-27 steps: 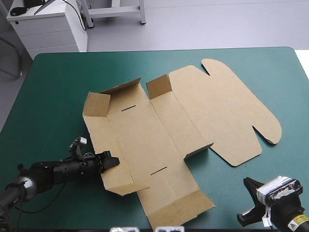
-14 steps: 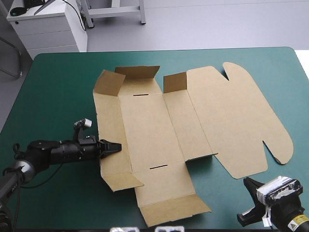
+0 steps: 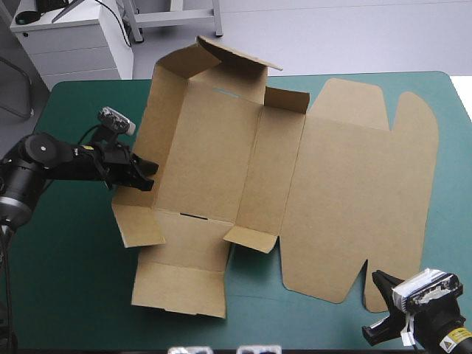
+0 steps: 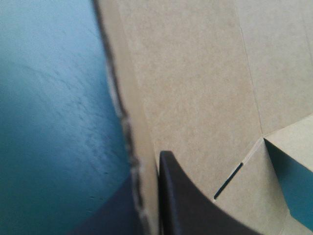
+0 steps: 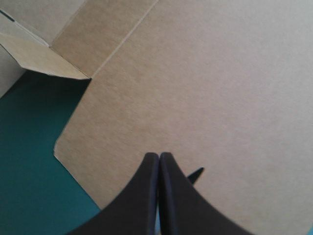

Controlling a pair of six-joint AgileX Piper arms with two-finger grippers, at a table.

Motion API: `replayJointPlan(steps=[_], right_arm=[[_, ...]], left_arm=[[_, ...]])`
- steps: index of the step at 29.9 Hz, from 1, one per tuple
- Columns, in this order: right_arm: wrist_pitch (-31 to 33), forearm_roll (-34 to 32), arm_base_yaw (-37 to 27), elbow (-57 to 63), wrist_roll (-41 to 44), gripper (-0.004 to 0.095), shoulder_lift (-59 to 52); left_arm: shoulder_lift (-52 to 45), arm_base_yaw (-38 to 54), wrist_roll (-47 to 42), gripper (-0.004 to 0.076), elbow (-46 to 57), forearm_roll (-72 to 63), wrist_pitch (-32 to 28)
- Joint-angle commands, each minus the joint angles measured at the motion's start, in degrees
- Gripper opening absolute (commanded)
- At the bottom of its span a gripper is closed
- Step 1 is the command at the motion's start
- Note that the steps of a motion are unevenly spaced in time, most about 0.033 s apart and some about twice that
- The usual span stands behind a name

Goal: Fold the box

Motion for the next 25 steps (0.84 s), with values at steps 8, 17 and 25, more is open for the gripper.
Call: replayJointPlan(steps=[8, 17, 25], right_arm=[[-3.8, 1.0, 0.2, -1.5, 0.0, -0.0019, 0.6], [-3.8, 1.2, 0.2, -1.5, 1.0, -0.0019, 0.6], [-3.8, 1.2, 0.2, -1.5, 2.4, -0.0019, 0.6]], left_arm=[[-1.6, -7.0, 4.0, 0.0011, -14.7, 12.3, 0.1], [-0.3, -27.2, 3.4, 0.0011, -15.2, 30.6, -14.7], [5.8, -42.5, -6.7, 0.0008, -15.2, 61.7, -16.6]])
